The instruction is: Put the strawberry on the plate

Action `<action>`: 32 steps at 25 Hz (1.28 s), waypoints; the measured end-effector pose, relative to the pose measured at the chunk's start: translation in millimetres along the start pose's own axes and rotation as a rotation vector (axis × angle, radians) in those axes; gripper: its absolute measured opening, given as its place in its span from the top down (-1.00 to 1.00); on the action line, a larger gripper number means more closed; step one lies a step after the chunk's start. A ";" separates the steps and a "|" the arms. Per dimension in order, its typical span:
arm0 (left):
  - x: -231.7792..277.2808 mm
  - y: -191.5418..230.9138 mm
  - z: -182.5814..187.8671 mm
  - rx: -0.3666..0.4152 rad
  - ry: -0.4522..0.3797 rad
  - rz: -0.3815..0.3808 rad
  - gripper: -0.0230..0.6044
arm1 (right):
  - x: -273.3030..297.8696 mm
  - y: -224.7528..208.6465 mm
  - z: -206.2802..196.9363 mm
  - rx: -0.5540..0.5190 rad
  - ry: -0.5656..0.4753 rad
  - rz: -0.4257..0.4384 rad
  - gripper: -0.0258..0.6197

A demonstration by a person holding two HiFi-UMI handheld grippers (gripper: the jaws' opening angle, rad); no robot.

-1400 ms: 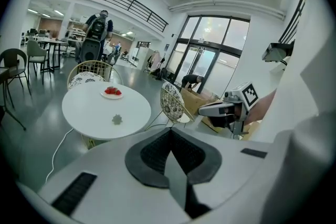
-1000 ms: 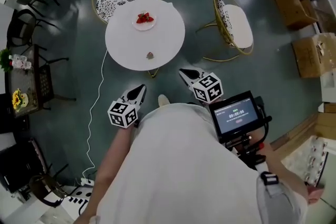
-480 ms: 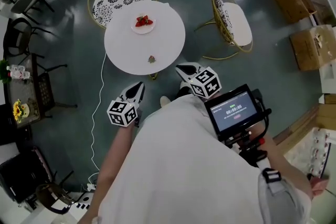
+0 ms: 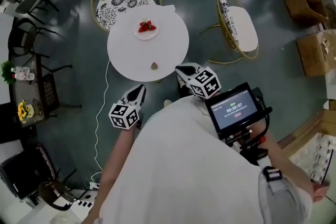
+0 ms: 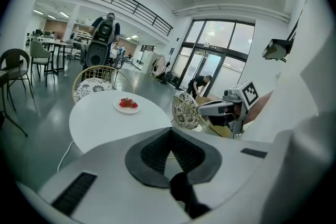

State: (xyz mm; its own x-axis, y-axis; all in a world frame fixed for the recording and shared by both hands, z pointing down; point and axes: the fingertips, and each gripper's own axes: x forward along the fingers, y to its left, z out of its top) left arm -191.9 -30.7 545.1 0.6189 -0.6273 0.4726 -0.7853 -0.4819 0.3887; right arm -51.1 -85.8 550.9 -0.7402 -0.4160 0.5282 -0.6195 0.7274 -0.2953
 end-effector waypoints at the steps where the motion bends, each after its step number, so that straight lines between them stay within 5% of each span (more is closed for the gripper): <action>1: 4.6 1.1 2.6 0.001 0.002 0.003 0.92 | 1.6 -5.5 2.8 0.000 0.000 0.004 0.91; 12: 78.7 25.8 31.7 -0.027 0.080 0.046 0.92 | 30.8 -86.7 20.6 0.041 0.025 0.053 0.91; 32: 97.6 58.3 -15.1 -0.170 0.418 0.183 0.92 | 36.6 -91.4 20.0 0.096 0.067 0.105 0.91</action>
State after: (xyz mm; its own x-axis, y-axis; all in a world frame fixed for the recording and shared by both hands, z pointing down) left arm -177.1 -110.8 625.8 0.4520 -0.3758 0.8090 -0.8895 -0.2580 0.3771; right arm -26.8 -178.4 581.4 -0.7854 -0.3008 0.5410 -0.5638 0.7082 -0.4248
